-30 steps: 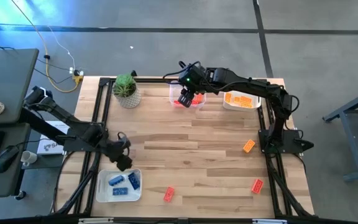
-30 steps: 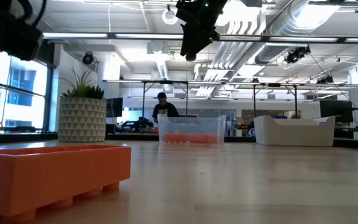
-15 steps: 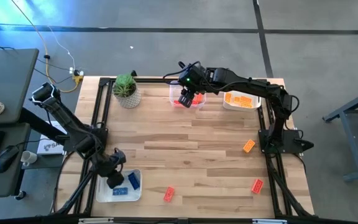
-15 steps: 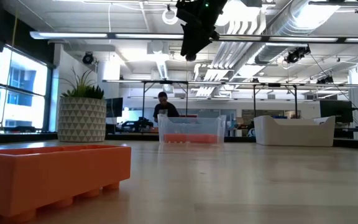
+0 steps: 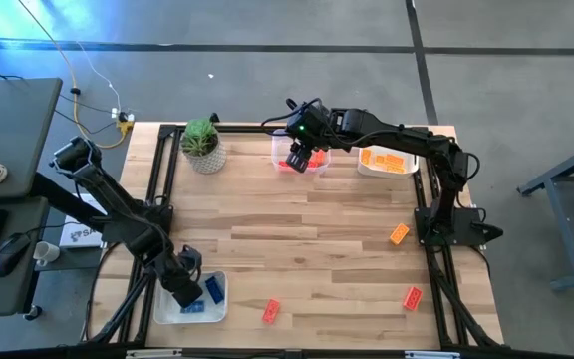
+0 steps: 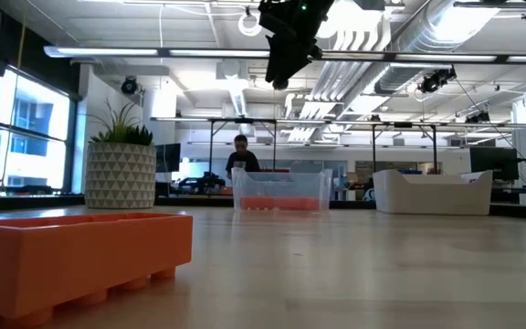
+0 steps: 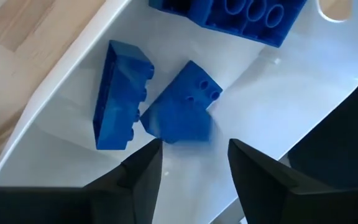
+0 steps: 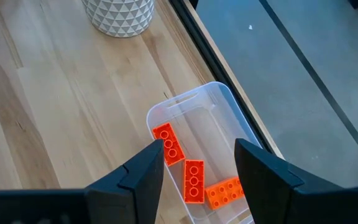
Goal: Sort & place blocks by color
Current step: Put the blue game piece into the bottom white bin, then put the yellow game piece into the top white bin
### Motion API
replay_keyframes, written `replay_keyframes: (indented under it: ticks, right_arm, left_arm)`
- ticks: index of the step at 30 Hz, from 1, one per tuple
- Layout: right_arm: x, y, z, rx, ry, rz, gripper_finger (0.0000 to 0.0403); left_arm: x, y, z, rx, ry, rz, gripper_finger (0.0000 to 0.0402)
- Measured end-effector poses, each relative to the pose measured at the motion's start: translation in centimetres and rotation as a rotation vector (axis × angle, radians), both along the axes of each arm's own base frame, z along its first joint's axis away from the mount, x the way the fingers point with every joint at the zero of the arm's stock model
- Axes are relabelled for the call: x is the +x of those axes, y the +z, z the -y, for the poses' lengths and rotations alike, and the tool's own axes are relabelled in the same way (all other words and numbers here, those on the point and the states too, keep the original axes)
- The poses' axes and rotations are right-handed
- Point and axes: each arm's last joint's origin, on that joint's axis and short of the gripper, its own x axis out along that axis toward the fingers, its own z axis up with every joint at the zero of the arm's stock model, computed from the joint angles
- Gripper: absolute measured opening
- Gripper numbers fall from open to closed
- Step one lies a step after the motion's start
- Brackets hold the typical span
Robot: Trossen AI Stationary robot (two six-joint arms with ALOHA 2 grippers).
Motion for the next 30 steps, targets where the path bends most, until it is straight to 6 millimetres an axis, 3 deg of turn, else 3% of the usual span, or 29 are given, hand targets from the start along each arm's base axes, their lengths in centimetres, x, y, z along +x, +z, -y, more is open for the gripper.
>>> replay_keyframes:
  ticks: [11, 19, 30]
  right_arm:
    - [-0.3, -0.2, -0.1, 0.017, -0.008, -0.036, 0.0181]
    - [-2.0, -1.4, -1.5, 0.143, -0.096, -0.215, 0.0181]
    - [-3.6, -2.0, -4.6, 0.23, -0.223, -0.38, 0.0181]
  left_arm:
    - [0.1, 0.0, -0.2, 0.047, -0.026, 0.059, 0.0182]
    - [0.5, 1.9, -1.1, 0.095, -0.02, 0.211, 0.018]
    - [0.8, 3.9, -5.1, 0.295, -0.039, 0.401, 0.0179]
